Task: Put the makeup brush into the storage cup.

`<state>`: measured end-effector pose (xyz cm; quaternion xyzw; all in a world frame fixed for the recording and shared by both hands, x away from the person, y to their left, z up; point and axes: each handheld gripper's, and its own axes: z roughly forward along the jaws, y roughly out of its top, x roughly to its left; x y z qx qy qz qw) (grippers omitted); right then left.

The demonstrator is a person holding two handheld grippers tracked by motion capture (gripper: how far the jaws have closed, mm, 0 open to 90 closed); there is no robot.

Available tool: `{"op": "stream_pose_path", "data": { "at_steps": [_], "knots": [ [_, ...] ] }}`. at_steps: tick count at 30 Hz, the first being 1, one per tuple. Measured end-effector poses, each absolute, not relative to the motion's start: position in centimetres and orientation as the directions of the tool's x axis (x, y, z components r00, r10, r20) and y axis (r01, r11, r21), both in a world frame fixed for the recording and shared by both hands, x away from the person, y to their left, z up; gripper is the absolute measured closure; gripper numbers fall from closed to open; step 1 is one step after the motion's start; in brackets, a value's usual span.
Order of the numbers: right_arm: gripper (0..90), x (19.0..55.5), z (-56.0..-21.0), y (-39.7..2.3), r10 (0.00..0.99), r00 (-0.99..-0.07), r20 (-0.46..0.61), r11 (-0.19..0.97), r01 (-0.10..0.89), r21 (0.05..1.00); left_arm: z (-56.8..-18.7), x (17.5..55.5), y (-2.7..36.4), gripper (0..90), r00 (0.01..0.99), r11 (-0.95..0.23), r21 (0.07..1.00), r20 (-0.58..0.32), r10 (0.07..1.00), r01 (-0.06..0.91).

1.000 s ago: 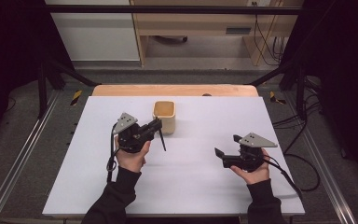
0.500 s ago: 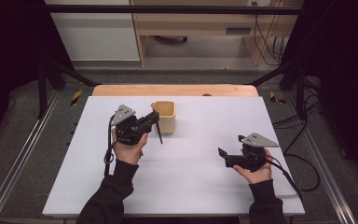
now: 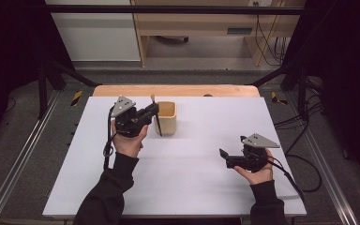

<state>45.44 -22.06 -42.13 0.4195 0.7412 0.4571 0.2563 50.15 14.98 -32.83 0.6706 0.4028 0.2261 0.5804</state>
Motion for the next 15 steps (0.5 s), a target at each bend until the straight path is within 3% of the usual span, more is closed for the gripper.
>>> {"op": "stream_pose_path", "data": {
  "at_steps": [15],
  "knots": [
    [4.3, 45.4, -41.9, -22.3, 0.866, -0.500, -0.001, 0.222, 0.383, 0.896, -31.6, 51.7, 15.1, 82.7, 0.556, -0.006, 0.967, -0.141, 0.819, 0.255]
  ]
}}
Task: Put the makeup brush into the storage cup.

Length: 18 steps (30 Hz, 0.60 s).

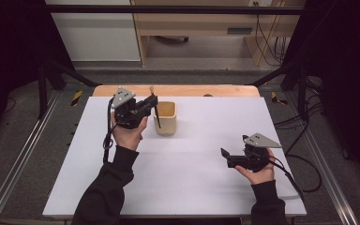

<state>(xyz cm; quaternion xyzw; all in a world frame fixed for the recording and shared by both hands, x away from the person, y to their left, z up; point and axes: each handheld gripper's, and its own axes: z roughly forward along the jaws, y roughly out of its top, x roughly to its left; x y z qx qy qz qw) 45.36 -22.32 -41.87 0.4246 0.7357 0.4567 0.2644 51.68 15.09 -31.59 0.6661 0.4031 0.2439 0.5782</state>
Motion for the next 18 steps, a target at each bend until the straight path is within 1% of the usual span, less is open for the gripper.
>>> {"op": "stream_pose_path", "data": {
  "at_steps": [18],
  "knots": [
    [4.3, 45.4, -41.9, -22.3, 0.867, -0.499, 0.004, 0.219, 0.386, 0.896, -30.5, 53.5, 14.9, 82.7, 0.533, -0.010, 0.973, -0.119, 0.838, 0.232]
  ]
}}
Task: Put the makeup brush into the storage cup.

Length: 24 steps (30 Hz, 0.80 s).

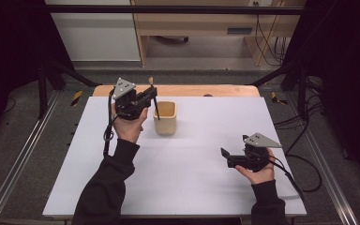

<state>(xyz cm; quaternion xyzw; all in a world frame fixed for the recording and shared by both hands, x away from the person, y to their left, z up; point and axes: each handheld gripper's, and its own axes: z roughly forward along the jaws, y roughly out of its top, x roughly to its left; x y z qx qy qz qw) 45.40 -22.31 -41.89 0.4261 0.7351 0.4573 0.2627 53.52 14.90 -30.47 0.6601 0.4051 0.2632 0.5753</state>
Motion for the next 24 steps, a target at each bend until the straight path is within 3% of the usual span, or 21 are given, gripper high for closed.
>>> {"op": "stream_pose_path", "data": {
  "at_steps": [24],
  "knots": [
    [4.2, 45.4, -41.9, -22.3, 0.865, -0.502, -0.001, 0.224, 0.384, 0.895, -31.4, 57.1, 13.9, 82.7, 0.499, -0.021, 0.975, -0.095, 0.861, 0.221]
  ]
}}
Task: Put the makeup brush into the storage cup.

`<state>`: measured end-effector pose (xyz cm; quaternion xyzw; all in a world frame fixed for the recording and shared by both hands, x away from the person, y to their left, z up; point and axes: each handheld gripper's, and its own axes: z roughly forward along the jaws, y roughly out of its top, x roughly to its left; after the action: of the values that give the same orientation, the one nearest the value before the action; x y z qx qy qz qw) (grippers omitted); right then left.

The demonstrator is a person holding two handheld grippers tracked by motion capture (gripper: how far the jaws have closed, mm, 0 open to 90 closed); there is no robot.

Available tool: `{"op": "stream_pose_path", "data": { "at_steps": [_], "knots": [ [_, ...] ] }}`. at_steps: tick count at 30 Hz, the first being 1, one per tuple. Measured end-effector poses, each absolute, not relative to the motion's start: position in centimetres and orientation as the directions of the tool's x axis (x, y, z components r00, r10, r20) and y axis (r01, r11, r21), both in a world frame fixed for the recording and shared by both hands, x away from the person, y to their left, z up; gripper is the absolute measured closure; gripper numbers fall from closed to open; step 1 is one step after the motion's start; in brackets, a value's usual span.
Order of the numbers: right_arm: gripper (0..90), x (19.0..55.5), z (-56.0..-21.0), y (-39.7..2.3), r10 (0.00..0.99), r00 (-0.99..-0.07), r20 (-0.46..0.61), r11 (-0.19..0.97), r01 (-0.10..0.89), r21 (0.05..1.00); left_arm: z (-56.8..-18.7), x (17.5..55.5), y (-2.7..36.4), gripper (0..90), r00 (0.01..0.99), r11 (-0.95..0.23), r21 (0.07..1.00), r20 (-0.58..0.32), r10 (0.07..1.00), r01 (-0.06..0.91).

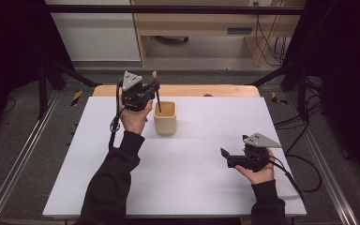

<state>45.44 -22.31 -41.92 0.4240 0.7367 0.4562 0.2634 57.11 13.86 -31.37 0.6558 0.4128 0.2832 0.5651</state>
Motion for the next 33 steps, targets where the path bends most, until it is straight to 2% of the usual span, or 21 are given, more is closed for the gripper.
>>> {"op": "stream_pose_path", "data": {
  "at_steps": [17, 33],
  "knots": [
    [4.3, 45.5, -42.0, -22.2, 0.863, -0.505, -0.004, 0.230, 0.387, 0.893, -33.4, 58.6, 13.4, 82.7, 0.472, -0.078, 0.968, -0.044, 0.880, 0.237],
    [4.3, 45.5, -42.1, -22.1, 0.863, -0.505, -0.001, 0.229, 0.388, 0.893, -35.9, 58.9, 13.4, 82.7, 0.475, -0.090, 0.952, -0.062, 0.878, 0.291]
  ]
}}
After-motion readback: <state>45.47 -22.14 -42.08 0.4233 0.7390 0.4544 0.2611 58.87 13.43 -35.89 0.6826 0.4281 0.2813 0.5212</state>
